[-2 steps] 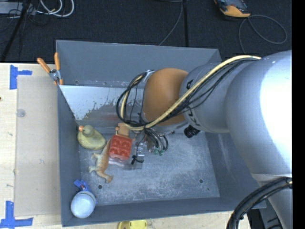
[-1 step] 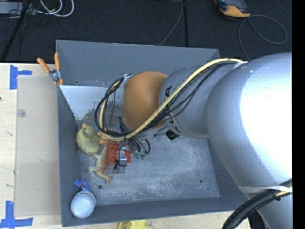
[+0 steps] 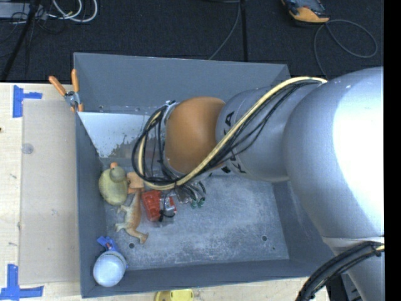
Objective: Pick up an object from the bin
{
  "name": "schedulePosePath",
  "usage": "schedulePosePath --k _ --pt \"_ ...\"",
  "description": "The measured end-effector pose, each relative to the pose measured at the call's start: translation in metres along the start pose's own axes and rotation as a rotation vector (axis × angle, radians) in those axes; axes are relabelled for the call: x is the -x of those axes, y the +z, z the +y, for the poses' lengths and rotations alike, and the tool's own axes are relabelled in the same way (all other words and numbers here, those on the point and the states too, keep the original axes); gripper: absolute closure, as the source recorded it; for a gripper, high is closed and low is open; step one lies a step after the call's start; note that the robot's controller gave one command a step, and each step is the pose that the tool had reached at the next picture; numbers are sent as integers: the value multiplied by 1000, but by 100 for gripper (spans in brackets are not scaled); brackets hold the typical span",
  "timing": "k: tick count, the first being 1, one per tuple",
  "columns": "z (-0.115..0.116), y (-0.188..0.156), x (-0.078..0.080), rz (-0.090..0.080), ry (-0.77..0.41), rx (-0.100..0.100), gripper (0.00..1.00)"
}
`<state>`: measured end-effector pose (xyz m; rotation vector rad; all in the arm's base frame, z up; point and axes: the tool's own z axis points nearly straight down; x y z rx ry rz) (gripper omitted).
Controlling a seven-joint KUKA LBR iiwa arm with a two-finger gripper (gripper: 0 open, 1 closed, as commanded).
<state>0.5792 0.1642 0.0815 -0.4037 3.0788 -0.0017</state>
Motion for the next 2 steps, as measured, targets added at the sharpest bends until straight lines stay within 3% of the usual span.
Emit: schedulePosePath --k 1,2 --pt "0 0 0 0 1 0 100" --pt "9 -156 16 -9 -42 0 100"
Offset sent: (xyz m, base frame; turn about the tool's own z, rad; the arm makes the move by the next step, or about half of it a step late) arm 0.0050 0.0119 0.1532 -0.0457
